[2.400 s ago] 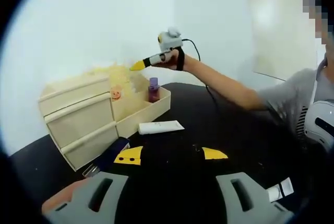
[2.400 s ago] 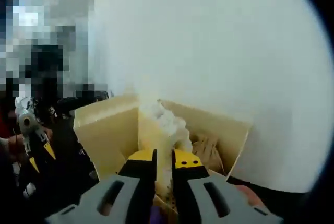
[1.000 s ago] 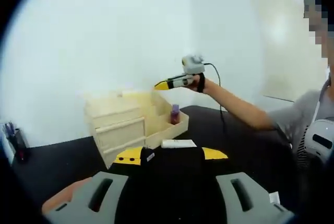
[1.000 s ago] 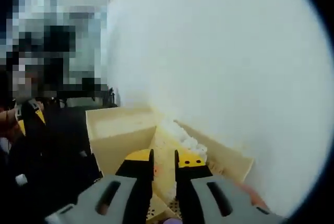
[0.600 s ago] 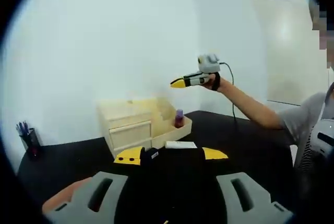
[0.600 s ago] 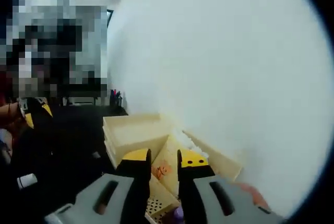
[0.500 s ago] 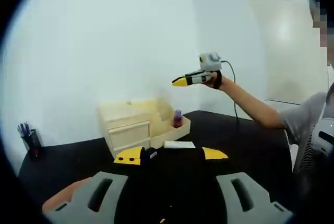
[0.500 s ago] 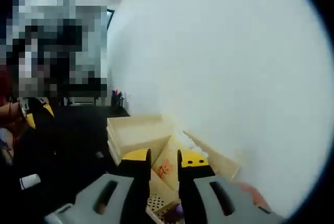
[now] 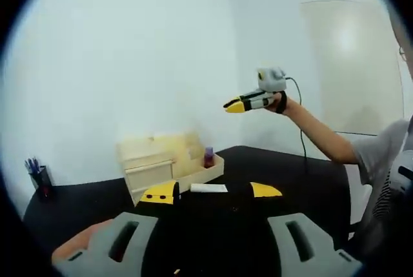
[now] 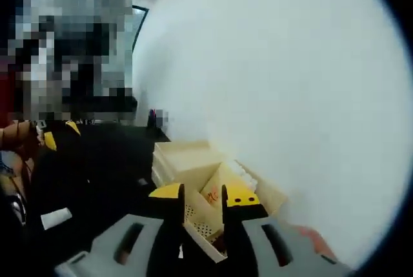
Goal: Open the drawer, pick up the cosmetic bottles from the table one by one, place them into the drawer, release the gripper, close the drawer, and move the gripper away
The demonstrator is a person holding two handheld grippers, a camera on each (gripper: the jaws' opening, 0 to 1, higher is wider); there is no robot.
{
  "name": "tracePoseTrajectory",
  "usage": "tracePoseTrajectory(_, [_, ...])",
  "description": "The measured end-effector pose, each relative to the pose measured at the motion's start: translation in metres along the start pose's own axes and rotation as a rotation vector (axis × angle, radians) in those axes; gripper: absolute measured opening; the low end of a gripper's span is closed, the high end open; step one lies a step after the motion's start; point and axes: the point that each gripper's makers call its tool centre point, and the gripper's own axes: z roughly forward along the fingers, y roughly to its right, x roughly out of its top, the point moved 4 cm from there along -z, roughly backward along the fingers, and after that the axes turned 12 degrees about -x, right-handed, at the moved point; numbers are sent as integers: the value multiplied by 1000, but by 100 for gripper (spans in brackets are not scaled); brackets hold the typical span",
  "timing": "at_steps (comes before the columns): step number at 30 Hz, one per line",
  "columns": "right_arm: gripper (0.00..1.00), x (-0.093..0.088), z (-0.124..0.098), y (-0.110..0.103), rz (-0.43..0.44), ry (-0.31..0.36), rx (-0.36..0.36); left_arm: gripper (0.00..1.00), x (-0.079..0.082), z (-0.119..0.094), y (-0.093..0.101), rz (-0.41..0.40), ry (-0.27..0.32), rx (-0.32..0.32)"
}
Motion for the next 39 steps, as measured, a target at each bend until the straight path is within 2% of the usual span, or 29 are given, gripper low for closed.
tracePoseTrajectory(5, [22,-7,-21,-17,-34,3,27,37,-2,7,13,-1,12,-8])
tracePoseTrajectory(7, [22,-16,-24,-25,-45,-6,44,37,-9,11,17,-9,10,-14])
tracePoseTrajectory(11, [22,-30,-22,-37,-57,-31,68,37,-22,14,19,-14,-13,-10])
tracePoseTrajectory(14, [22,-36,-15,-45,-23,-16,87,37,-30,12,14,-26,-13,5])
tracePoseTrajectory(18, [22,-53,5,-61,22,-8,117,37,-47,12,-2,-56,-38,41])
tracePoseTrajectory(23, [22,-66,29,-75,50,-21,135,37,-56,11,-33,-59,-69,96])
tracePoseTrajectory(29, [22,-82,62,-88,81,-43,158,37,-70,21,-71,-98,-61,118])
tracePoseTrajectory(30, [23,-84,68,-89,100,-39,151,38,-73,23,-77,-104,-64,119])
tracePoseTrajectory(32, [23,-81,80,-88,145,47,108,38,-80,29,-89,-114,-64,121])
tracePoseTrajectory(33, [23,-86,84,-91,186,32,107,39,-83,32,-96,-121,-63,127])
tracePoseTrajectory(35, [23,-92,97,-96,212,27,124,41,-89,38,-107,-136,-61,133])
tracePoseTrajectory(39, [24,-105,117,-108,214,-8,142,42,-99,50,-122,-150,-62,144])
